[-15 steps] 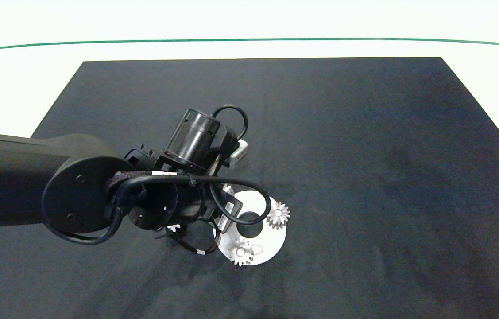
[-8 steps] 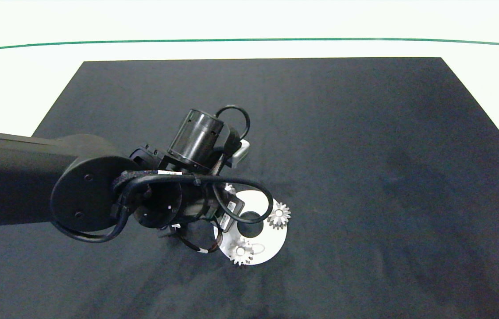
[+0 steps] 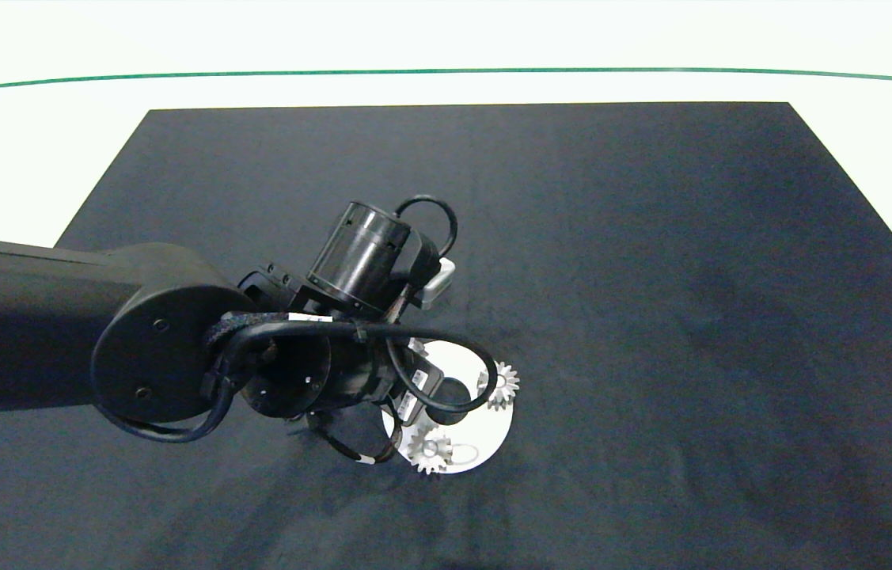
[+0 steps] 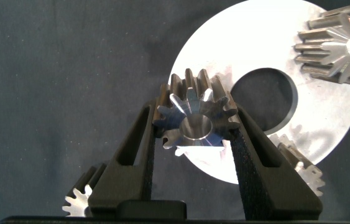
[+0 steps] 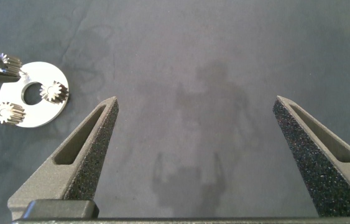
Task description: Remove an incorrectly installed larger gear and replace it with the correct smaller gear
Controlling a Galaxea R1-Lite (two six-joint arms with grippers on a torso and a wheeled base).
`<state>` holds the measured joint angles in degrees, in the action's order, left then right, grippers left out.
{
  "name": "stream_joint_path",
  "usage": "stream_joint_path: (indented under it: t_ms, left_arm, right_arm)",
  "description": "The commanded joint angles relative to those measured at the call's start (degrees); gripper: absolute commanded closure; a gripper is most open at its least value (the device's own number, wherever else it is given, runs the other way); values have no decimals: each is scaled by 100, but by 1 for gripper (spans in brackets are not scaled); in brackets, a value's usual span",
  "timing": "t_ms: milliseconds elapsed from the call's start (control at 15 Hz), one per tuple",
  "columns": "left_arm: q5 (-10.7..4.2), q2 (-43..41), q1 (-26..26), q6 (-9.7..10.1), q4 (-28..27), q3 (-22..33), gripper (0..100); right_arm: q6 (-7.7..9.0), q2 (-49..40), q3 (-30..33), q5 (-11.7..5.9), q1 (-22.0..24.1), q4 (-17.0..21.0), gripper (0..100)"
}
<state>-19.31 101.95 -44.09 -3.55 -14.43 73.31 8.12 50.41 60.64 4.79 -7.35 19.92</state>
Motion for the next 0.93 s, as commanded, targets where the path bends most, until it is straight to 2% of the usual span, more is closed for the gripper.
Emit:
stream_joint_path:
  t_ms: [67,533,800,867,933]
  left_arm:
    - [-29,35,-12,3,2,16,72]
    - [-29,202,24,-6,-7,289,72]
    - [-29,220,24,-6,-16,262,72]
    - [-29,211,24,-6,-16,262,0]
    - [-29,202,32,-6,-16,254,0]
  right_arm:
    - [5,4,1,4,-3,12,0]
    - [5,4,1,4,-3,12,0]
    - [5,4,1,4,-3,12,0]
    - [5,4,1,4,-3,12,0]
    - [5,4,1,4,-3,12,0]
